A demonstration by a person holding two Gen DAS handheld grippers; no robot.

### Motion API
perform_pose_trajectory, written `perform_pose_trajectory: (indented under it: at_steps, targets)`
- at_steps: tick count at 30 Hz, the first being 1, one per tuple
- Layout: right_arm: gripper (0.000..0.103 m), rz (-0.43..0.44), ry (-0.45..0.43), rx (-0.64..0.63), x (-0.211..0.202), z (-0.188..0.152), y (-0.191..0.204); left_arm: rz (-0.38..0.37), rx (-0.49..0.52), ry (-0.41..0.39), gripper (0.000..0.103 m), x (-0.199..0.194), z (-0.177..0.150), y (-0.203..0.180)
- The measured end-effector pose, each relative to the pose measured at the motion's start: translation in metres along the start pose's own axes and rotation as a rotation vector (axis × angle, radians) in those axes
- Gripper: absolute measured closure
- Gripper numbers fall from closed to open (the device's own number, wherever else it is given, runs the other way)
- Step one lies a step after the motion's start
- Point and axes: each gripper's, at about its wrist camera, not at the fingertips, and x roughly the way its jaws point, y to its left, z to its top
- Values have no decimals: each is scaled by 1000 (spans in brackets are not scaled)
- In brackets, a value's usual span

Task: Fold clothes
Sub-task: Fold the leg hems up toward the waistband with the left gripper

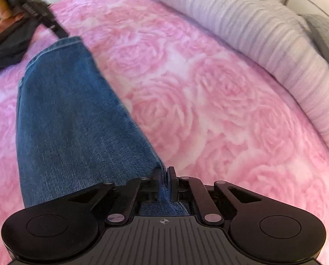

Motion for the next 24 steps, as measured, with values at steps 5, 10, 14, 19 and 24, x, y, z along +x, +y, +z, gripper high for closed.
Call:
perform_pose_trajectory:
  at_steps: [5, 10, 14, 19, 24]
  targets:
    - [78, -112, -77, 19, -33, -7, 21, -35, 48, 16, 70, -30, -32, -5]
    - [61, -56, -92, 87, -61, -26, 57, -66, 97, 86, 68, -10, -56, -14]
    - [60, -53, -27, 66, -62, -49, 84, -60, 99, 125, 103, 2, -62, -20]
    - [60, -74, 22, 113, -74, -76, 93, -71, 40, 143, 103, -24, -55, -19]
    - [60, -86, 59, 169, -79, -102, 100, -11, 52, 213, 102, 4, -63, -16]
